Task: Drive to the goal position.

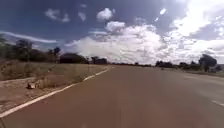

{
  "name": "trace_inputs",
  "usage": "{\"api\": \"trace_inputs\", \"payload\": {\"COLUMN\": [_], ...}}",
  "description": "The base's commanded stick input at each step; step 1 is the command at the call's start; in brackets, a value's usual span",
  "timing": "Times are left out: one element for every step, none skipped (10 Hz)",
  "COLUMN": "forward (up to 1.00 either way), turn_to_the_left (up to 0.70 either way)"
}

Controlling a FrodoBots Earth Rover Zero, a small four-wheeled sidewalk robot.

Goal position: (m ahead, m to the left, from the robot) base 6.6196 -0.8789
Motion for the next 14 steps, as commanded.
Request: {"api": "trace_inputs", "payload": {"forward": [1.00, 1.00, 1.00, 1.00, 1.00, 1.00, 1.00, 1.00, 1.00, 1.00, 1.00, 1.00, 1.00, 1.00], "turn_to_the_left": [0.00, 0.00, 0.00, 0.00, 0.00, 0.00, 0.00, -0.11, -0.24, -0.37, -0.40, -0.40, -0.40, 0.00]}}
